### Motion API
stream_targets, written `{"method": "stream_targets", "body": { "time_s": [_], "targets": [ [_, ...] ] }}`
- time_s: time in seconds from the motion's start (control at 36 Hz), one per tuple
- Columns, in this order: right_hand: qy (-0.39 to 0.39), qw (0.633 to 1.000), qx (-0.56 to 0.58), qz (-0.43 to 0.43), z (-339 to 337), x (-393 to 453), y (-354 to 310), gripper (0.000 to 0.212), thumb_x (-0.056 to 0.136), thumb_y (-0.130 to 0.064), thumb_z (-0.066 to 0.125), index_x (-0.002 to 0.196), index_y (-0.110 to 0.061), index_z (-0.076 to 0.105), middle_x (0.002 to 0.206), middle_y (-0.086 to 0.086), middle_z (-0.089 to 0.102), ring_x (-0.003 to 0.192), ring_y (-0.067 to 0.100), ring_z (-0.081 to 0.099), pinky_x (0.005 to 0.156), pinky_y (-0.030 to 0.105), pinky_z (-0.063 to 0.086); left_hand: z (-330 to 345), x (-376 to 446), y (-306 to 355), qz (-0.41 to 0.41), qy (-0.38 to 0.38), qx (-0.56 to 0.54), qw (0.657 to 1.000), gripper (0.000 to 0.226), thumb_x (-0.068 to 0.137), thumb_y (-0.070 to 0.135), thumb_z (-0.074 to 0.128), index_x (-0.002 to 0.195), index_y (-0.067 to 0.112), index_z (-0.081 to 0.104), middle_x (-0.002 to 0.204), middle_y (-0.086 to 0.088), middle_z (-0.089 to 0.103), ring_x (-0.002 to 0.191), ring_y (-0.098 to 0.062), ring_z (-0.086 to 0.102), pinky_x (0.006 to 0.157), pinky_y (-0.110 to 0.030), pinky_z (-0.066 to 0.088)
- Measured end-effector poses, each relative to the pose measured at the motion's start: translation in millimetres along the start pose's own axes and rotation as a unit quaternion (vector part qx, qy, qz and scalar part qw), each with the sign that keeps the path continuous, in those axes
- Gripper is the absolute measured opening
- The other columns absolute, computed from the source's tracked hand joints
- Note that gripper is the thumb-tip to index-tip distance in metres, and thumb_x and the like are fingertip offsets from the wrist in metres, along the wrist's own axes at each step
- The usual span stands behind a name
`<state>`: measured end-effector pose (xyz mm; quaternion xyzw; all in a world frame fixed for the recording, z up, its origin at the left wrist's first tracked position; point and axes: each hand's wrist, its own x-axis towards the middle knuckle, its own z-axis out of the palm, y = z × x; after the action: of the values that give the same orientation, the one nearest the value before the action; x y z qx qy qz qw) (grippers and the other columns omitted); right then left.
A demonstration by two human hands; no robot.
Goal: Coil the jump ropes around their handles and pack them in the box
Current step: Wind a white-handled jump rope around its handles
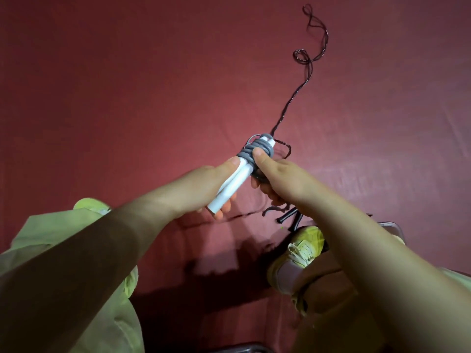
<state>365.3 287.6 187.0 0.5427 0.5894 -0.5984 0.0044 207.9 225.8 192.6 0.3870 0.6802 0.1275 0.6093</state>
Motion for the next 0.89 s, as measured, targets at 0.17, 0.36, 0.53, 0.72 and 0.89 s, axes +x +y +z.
{"method": "stream_targets", "body": {
  "time_s": [0.17, 0.36, 0.53, 0.72, 0.89],
  "targets": [
    [-0.049, 0.990, 0.102, 0.088, -1.9, 0.3, 2.8, 0.077, 0.080, -0.081, 0.033, 0.077, -0.009, 0.060, 0.057, 0.003, 0.053, 0.045, 0.017, 0.046, 0.047, 0.024, 0.037, -5.4, -0.6, -0.3, 0.034, 0.097, 0.160, 0.982, 0.052, 0.088, 0.067, 0.040, 0.084, 0.017, 0.058, 0.078, -0.001, 0.062, 0.076, -0.025, 0.059, 0.075, -0.038, 0.048],
    [-0.010, 0.983, 0.180, 0.027, -6.7, 3.6, -2.6, 0.039, 0.087, -0.054, 0.059, 0.087, -0.015, 0.062, 0.056, 0.001, 0.052, 0.045, 0.014, 0.041, 0.048, 0.026, 0.035, -14.2, -0.3, -3.5, 0.115, 0.216, 0.214, 0.946, 0.056, 0.064, 0.072, 0.063, 0.083, 0.020, 0.054, 0.076, 0.001, 0.057, 0.071, -0.022, 0.054, 0.062, -0.038, 0.042],
    [0.022, 0.985, 0.172, -0.006, 1.1, 0.7, -3.0, 0.032, 0.091, -0.046, 0.058, 0.078, -0.017, 0.058, 0.054, 0.002, 0.050, 0.046, 0.015, 0.037, 0.049, 0.027, 0.031, -15.6, -2.6, -1.2, 0.079, 0.182, 0.208, 0.958, 0.053, 0.064, 0.069, 0.065, 0.082, 0.021, 0.054, 0.072, 0.002, 0.059, 0.065, -0.020, 0.055, 0.057, -0.033, 0.035],
    [-0.016, 0.982, 0.179, -0.052, 4.5, -2.2, -2.9, 0.020, 0.077, -0.032, 0.057, 0.075, -0.013, 0.055, 0.058, 0.004, 0.046, 0.052, 0.016, 0.037, 0.052, 0.031, 0.031, -14.8, -12.3, 2.6, 0.048, -0.120, 0.036, 0.991, 0.035, 0.067, 0.051, 0.064, 0.069, 0.017, 0.056, 0.051, 0.009, 0.052, 0.046, -0.009, 0.044, 0.046, -0.018, 0.034],
    [0.005, 0.954, 0.288, -0.081, -1.4, 1.4, -3.7, 0.022, 0.063, -0.034, 0.061, 0.071, -0.014, 0.059, 0.077, 0.015, 0.046, 0.067, 0.027, 0.040, 0.062, 0.038, 0.033, -9.9, -15.4, 0.4, -0.002, -0.334, -0.287, 0.898, 0.060, 0.068, 0.062, 0.070, 0.093, 0.007, 0.071, 0.084, -0.012, 0.071, 0.074, -0.026, 0.069, 0.070, -0.035, 0.057]
  ]
}}
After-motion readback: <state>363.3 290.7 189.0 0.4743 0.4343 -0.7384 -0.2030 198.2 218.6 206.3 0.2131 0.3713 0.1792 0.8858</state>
